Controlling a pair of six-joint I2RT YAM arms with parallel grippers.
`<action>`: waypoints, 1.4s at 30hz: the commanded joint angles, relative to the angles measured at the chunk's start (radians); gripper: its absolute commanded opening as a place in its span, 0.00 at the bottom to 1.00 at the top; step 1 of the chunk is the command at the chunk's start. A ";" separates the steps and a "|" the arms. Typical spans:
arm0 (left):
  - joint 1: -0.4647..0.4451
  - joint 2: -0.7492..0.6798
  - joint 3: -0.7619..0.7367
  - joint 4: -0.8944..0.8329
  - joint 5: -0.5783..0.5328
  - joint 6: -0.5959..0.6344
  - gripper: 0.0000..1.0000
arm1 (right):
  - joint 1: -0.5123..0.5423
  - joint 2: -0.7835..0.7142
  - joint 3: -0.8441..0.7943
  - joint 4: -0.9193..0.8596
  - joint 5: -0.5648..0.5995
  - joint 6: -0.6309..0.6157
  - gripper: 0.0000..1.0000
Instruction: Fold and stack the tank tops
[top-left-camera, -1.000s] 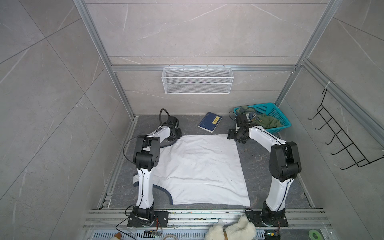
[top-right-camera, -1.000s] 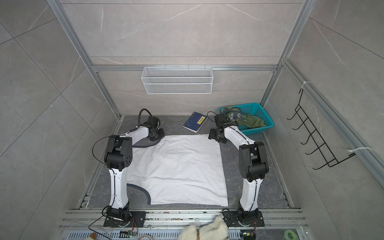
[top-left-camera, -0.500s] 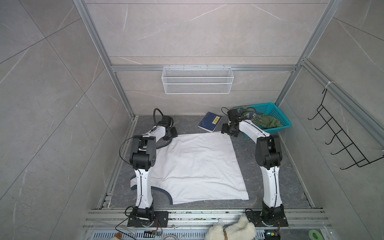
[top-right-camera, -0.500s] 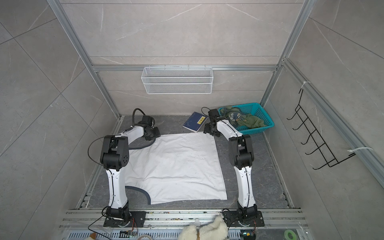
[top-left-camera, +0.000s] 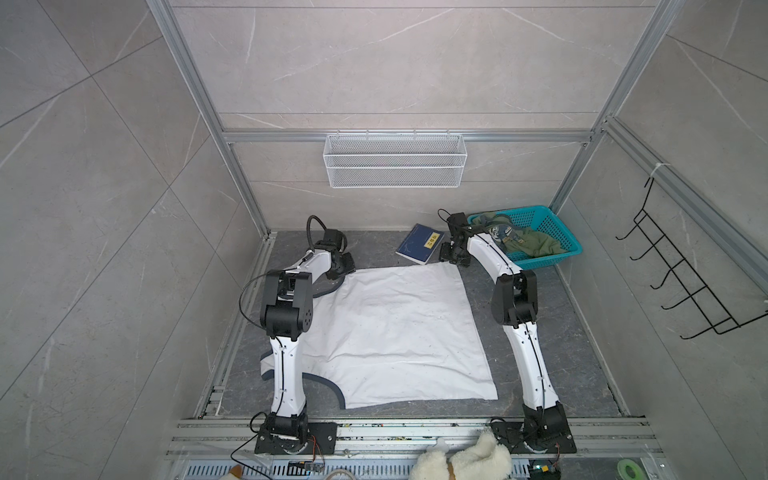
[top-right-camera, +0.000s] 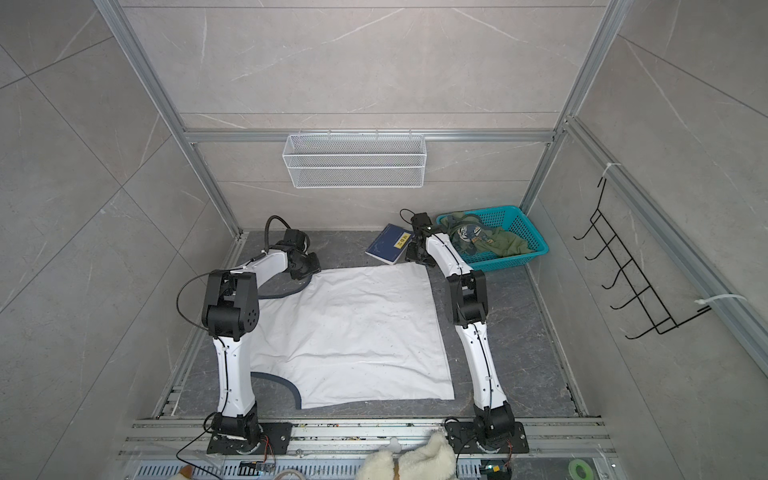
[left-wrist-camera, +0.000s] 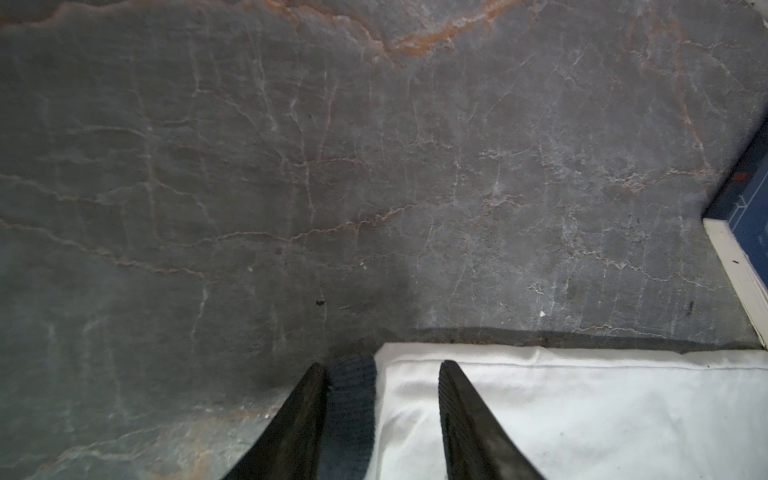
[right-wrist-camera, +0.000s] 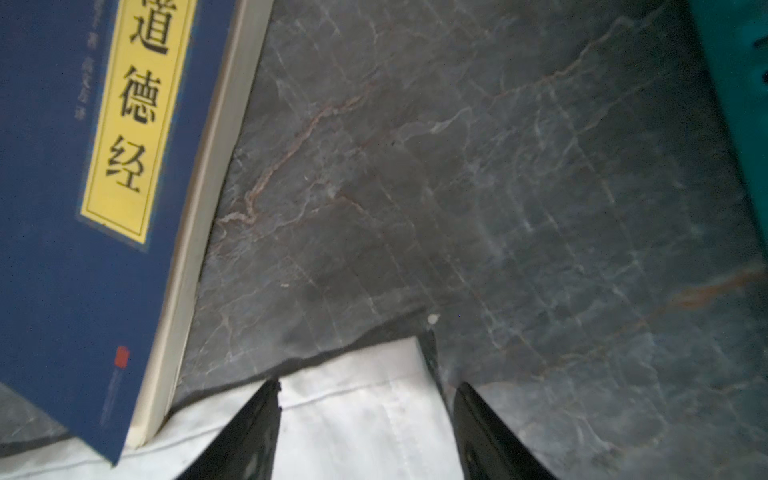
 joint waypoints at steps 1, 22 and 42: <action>0.004 0.017 0.026 -0.016 0.021 0.004 0.46 | -0.001 0.064 0.076 -0.106 0.012 -0.001 0.65; 0.004 0.101 0.132 -0.075 -0.005 0.027 0.28 | 0.002 0.098 0.112 -0.122 -0.012 -0.009 0.30; 0.004 -0.017 0.157 -0.018 -0.008 0.028 0.00 | -0.043 -0.039 0.176 -0.116 -0.006 0.008 0.00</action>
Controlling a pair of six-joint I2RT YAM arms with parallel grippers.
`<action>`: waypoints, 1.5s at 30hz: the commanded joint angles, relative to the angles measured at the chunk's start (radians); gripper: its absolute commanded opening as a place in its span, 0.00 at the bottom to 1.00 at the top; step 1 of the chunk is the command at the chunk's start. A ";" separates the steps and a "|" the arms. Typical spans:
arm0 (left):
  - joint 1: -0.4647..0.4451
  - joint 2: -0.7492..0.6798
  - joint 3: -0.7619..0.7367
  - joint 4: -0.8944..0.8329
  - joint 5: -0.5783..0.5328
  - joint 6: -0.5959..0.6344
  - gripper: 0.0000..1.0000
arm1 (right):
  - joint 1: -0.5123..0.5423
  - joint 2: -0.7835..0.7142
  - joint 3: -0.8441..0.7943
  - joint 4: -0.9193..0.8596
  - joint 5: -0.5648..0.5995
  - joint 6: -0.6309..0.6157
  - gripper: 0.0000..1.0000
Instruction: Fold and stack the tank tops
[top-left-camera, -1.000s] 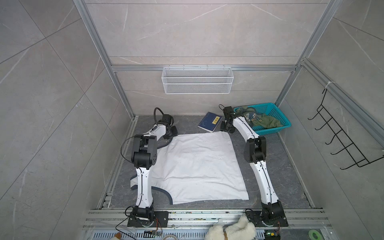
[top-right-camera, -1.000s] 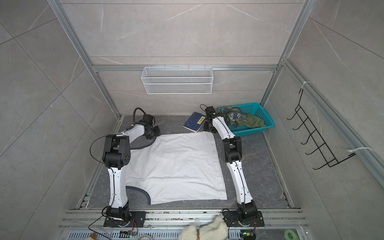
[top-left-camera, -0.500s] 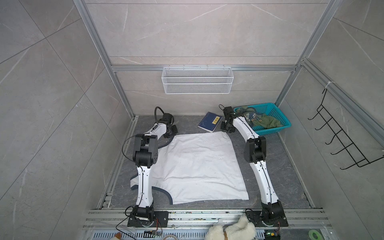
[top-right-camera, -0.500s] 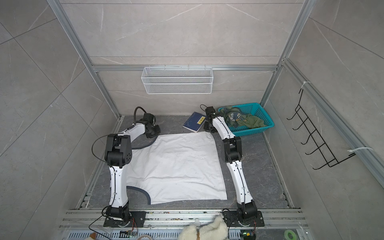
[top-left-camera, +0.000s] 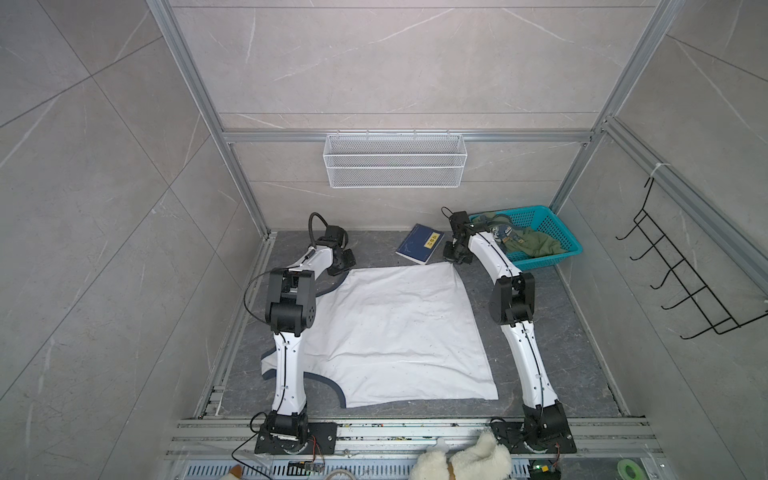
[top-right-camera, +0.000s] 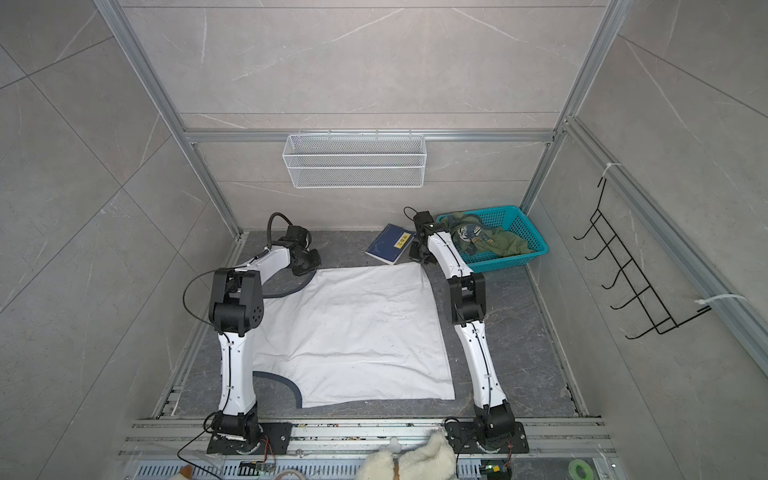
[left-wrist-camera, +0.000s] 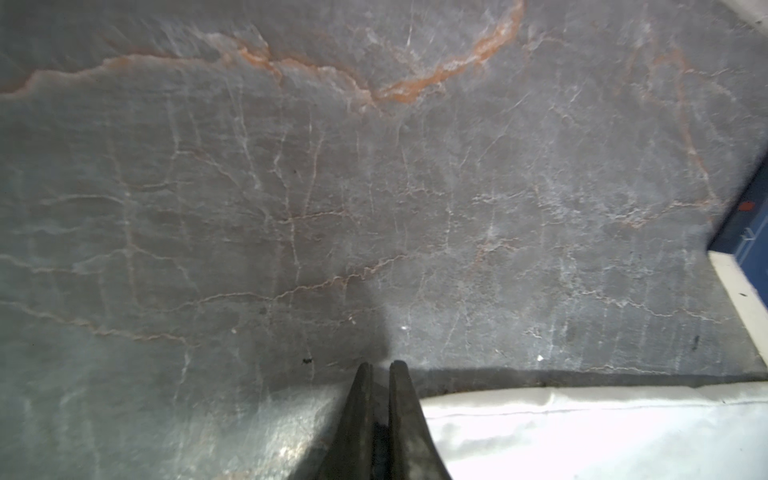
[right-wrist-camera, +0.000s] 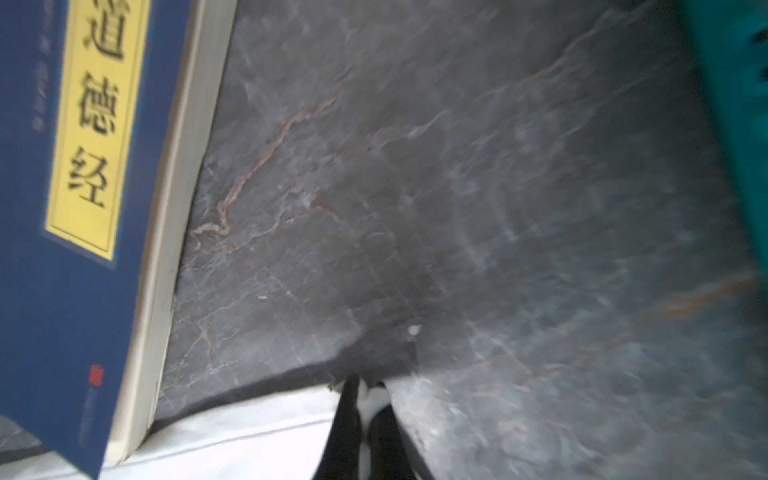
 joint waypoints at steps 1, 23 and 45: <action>0.004 -0.101 0.027 0.028 -0.002 0.017 0.00 | -0.019 -0.106 0.027 -0.010 0.009 0.000 0.00; -0.075 -0.475 -0.421 0.225 -0.011 -0.034 0.00 | -0.028 -0.723 -0.981 0.582 -0.044 0.027 0.00; -0.152 -0.831 -0.913 0.282 -0.070 -0.101 0.00 | -0.031 -1.098 -1.560 0.755 -0.044 0.107 0.00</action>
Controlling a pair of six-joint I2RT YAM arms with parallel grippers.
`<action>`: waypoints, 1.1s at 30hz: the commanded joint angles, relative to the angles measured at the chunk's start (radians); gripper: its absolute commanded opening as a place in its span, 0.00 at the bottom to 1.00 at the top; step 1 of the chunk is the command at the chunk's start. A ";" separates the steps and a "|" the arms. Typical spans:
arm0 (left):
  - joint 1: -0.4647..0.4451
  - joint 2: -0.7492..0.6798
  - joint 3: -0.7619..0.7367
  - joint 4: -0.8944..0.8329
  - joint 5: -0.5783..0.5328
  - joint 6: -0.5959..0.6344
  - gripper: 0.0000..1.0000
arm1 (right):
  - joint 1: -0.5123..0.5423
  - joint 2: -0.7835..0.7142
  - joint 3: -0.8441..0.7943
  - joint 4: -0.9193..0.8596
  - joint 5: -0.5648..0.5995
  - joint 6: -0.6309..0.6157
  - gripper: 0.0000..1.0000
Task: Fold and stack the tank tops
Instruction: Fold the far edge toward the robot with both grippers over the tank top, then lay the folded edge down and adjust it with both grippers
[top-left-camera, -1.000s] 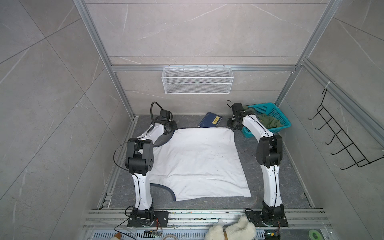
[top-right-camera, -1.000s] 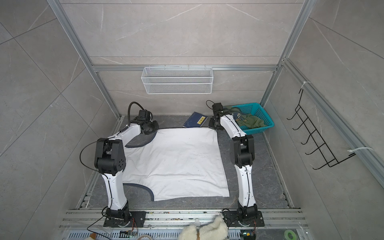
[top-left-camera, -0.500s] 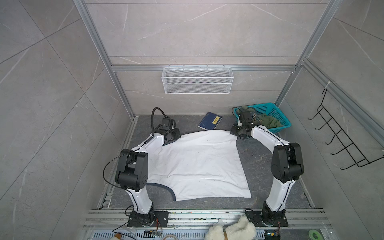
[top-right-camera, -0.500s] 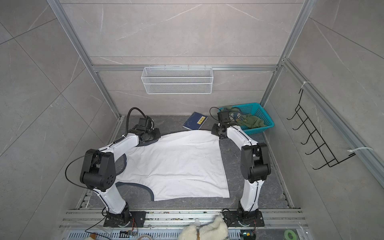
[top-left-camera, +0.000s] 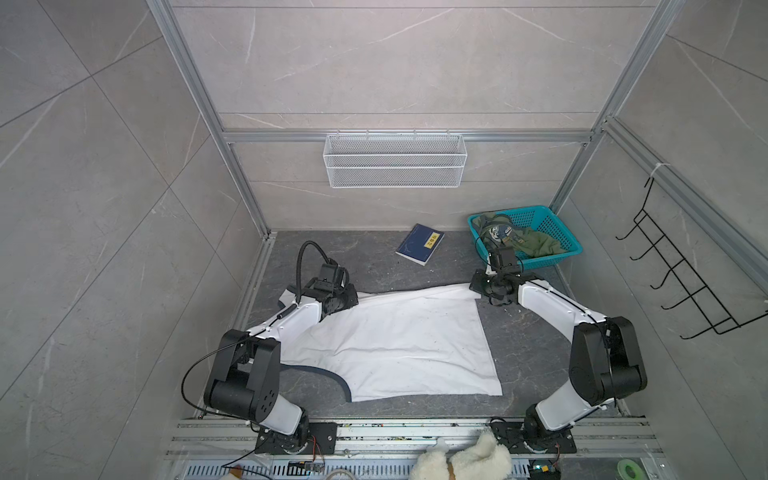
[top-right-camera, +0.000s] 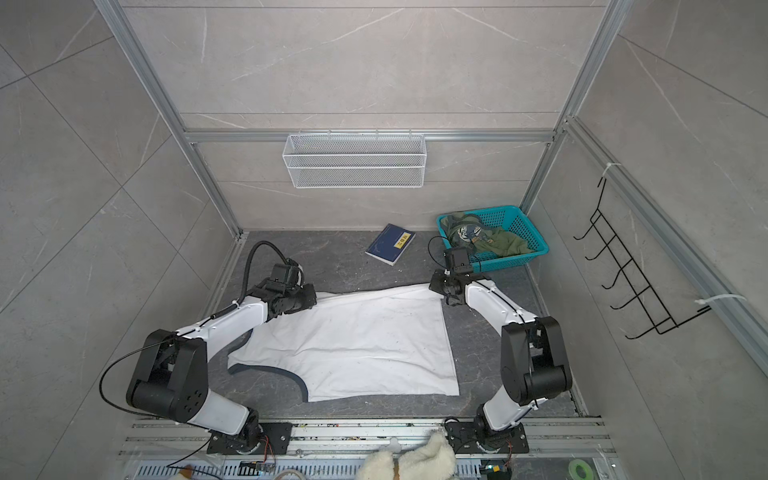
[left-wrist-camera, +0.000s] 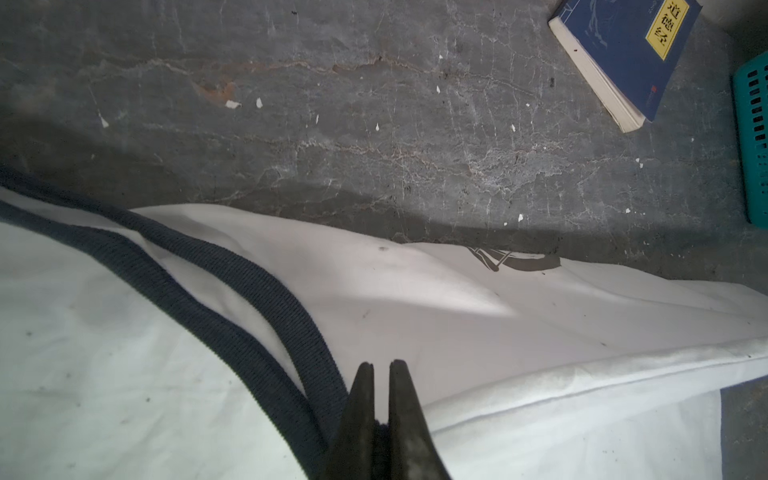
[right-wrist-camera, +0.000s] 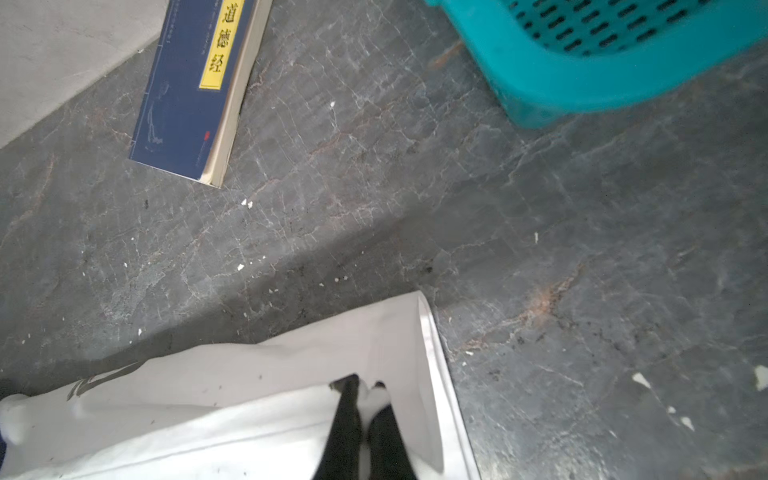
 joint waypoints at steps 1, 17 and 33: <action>-0.016 -0.062 -0.038 0.034 -0.022 -0.035 0.00 | -0.006 -0.040 -0.066 0.031 0.029 0.027 0.00; -0.079 -0.183 -0.249 0.035 -0.069 -0.148 0.02 | -0.005 -0.123 -0.273 0.123 0.040 0.062 0.04; -0.118 -0.367 -0.162 -0.160 -0.083 -0.139 0.44 | 0.000 -0.279 -0.238 0.018 0.053 0.045 0.51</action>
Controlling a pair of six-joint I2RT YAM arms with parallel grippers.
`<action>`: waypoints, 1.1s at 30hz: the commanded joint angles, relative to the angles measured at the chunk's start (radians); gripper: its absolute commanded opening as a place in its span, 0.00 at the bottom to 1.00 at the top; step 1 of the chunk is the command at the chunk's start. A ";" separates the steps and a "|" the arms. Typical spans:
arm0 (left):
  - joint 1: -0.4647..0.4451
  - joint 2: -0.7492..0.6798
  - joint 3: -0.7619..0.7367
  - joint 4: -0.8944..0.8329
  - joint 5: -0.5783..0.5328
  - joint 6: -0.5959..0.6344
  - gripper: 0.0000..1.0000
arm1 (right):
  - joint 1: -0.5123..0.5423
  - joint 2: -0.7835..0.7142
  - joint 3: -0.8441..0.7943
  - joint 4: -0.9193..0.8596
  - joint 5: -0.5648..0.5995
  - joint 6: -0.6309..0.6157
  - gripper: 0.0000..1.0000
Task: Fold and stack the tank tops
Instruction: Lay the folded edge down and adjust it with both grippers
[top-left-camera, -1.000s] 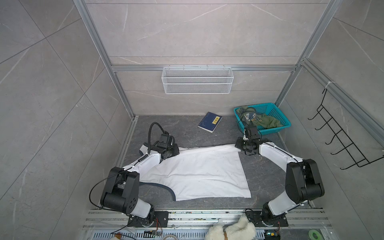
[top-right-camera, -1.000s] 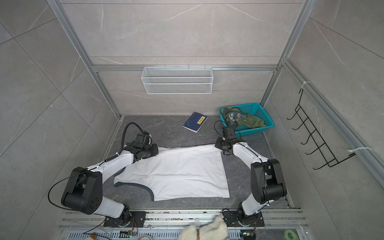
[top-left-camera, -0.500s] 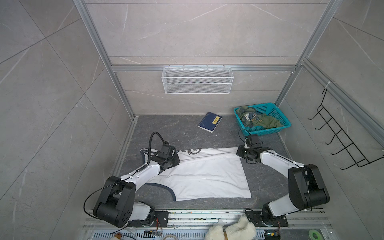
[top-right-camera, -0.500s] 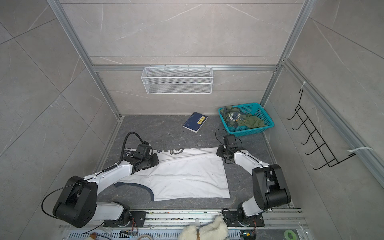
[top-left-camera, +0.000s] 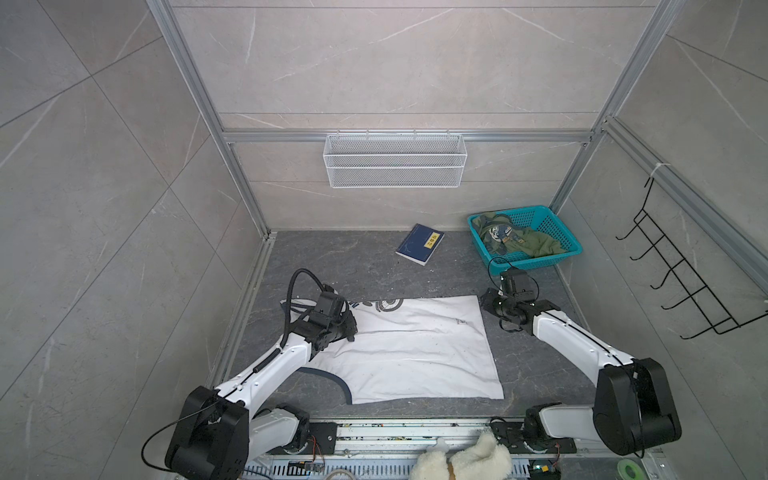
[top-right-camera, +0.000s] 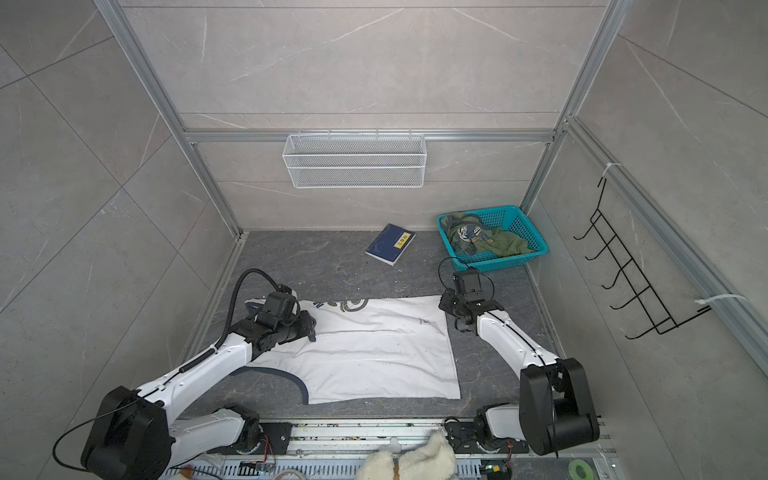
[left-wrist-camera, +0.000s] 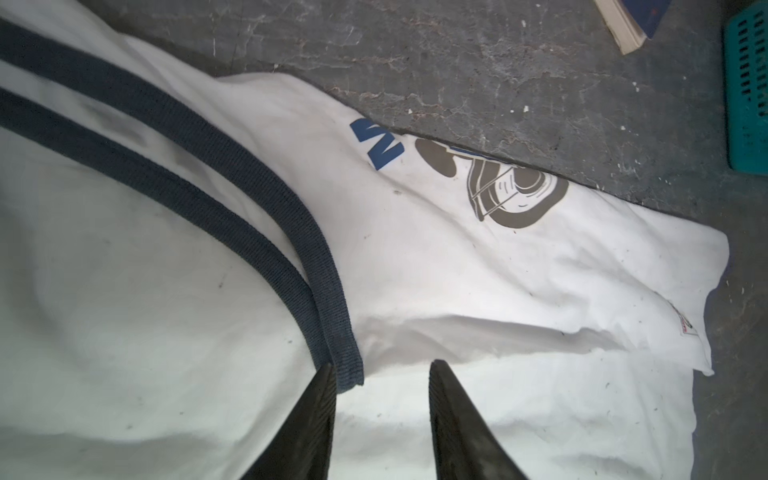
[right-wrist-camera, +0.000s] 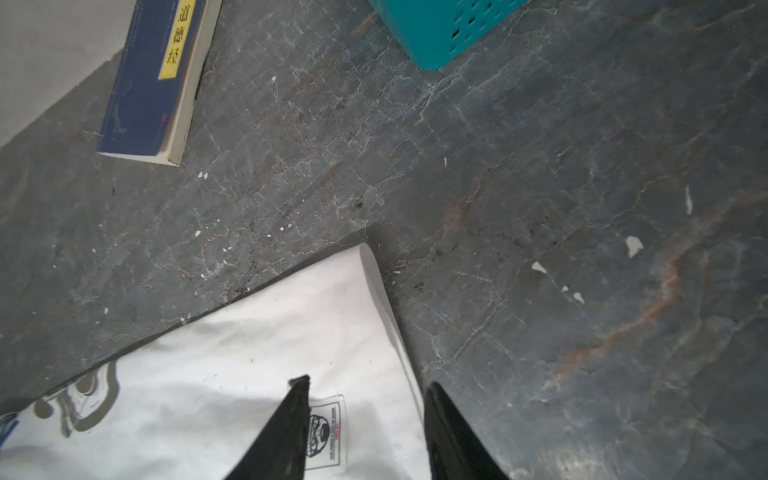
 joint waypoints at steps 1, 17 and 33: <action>-0.001 0.002 0.097 -0.050 -0.028 0.026 0.45 | 0.006 0.010 0.049 -0.039 -0.035 -0.011 0.51; -0.001 0.478 0.281 0.047 0.051 0.061 0.48 | 0.049 0.411 0.290 -0.094 -0.130 -0.034 0.49; -0.001 0.392 0.011 0.105 -0.019 0.000 0.52 | -0.032 0.569 0.326 -0.111 -0.077 0.005 0.46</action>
